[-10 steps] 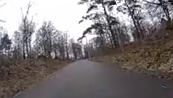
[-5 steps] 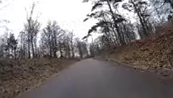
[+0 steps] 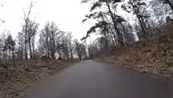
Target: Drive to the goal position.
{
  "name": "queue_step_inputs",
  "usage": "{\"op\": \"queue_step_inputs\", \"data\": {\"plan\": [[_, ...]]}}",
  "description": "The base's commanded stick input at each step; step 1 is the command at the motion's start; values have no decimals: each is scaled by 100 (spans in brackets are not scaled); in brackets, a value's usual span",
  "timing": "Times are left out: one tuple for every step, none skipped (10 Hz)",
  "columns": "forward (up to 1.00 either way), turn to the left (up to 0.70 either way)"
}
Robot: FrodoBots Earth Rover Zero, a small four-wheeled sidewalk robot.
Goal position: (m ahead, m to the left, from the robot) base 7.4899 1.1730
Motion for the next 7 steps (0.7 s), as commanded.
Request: {"op": "queue_step_inputs", "data": {"plan": [[100,0],[100,0],[100,0],[100,0],[100,23],[100,40],[100,40]]}}
